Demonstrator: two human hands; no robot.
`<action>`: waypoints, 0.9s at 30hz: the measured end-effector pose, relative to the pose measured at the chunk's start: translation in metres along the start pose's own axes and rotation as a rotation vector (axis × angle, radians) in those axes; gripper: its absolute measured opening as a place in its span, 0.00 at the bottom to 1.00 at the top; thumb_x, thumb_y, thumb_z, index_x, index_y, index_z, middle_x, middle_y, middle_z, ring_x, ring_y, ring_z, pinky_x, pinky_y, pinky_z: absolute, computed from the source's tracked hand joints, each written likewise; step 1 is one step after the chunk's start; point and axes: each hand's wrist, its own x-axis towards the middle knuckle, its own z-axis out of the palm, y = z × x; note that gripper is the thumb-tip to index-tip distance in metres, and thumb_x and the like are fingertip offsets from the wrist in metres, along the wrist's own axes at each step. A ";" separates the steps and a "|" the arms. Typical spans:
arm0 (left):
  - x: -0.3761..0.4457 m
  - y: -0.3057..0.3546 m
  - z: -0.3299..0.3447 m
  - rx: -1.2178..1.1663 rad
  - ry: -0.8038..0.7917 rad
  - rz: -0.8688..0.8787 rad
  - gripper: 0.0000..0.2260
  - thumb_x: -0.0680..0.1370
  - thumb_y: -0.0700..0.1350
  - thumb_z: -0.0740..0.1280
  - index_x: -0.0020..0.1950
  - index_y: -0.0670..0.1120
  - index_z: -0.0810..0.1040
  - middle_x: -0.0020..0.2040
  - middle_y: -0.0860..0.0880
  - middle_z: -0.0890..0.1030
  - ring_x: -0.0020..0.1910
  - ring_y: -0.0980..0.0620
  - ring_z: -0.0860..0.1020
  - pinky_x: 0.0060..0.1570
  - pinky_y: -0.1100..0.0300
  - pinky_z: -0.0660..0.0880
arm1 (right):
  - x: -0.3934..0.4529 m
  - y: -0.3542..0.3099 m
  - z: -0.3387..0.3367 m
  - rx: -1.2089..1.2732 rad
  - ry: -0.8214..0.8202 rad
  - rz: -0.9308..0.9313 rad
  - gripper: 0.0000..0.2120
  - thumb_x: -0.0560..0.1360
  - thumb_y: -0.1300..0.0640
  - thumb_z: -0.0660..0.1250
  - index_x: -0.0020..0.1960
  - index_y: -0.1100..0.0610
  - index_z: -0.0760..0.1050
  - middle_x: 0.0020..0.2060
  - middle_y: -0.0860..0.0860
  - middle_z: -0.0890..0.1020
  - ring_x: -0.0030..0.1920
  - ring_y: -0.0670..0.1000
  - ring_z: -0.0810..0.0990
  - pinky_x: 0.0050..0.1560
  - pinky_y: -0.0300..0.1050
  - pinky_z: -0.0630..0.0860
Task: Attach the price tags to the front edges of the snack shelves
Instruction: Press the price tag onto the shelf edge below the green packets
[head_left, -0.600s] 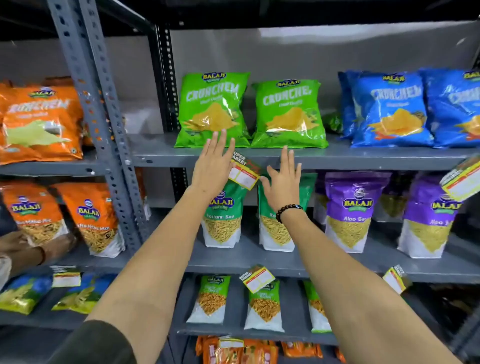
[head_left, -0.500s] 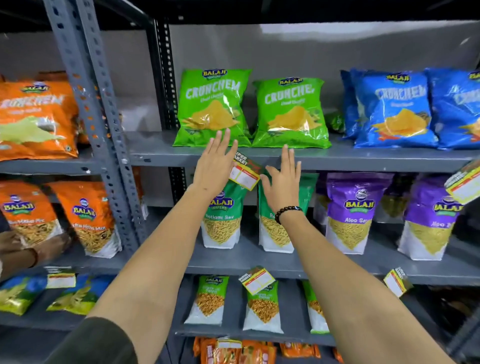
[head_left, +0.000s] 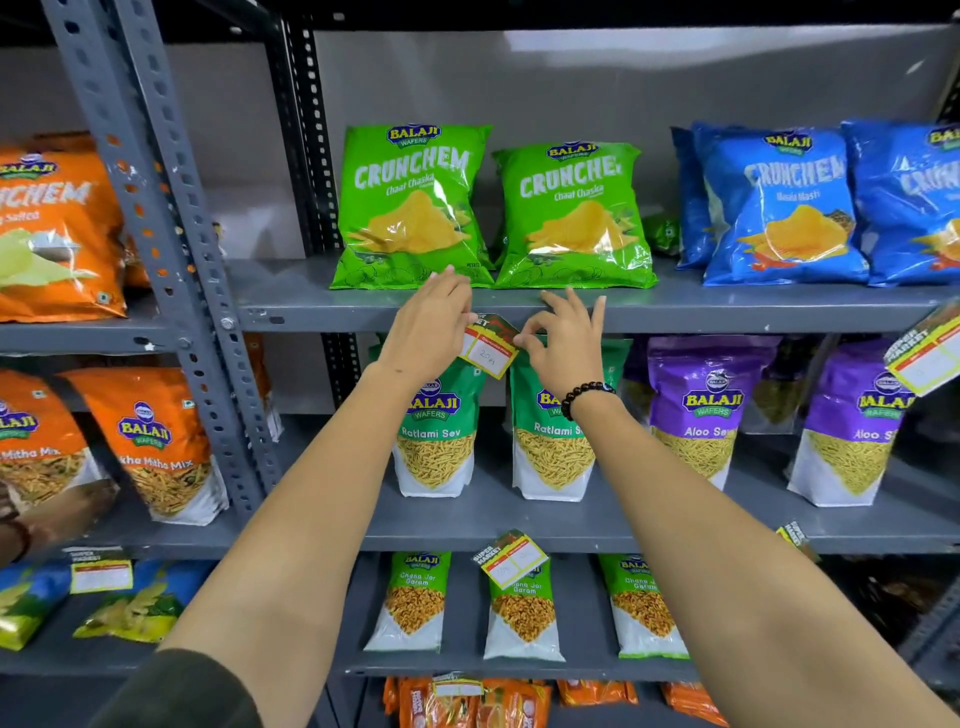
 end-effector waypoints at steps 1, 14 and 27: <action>-0.002 0.000 0.001 -0.031 0.003 -0.013 0.05 0.77 0.38 0.64 0.43 0.37 0.72 0.60 0.38 0.77 0.70 0.42 0.67 0.71 0.49 0.62 | 0.001 0.000 -0.003 0.013 -0.010 -0.002 0.06 0.73 0.56 0.68 0.41 0.57 0.80 0.66 0.56 0.74 0.73 0.59 0.60 0.74 0.65 0.39; -0.007 -0.003 0.020 -0.067 0.072 -0.202 0.06 0.77 0.44 0.65 0.44 0.42 0.75 0.53 0.45 0.79 0.54 0.45 0.75 0.47 0.52 0.71 | 0.018 0.002 -0.033 0.033 -0.084 -0.017 0.06 0.71 0.56 0.70 0.37 0.57 0.80 0.51 0.53 0.84 0.53 0.55 0.78 0.61 0.52 0.63; 0.005 0.003 0.021 0.027 0.165 -0.314 0.06 0.77 0.47 0.65 0.46 0.45 0.73 0.46 0.46 0.81 0.45 0.43 0.78 0.39 0.55 0.66 | 0.027 -0.008 -0.030 0.038 -0.006 0.100 0.06 0.71 0.56 0.69 0.36 0.54 0.75 0.40 0.53 0.83 0.45 0.57 0.79 0.57 0.53 0.66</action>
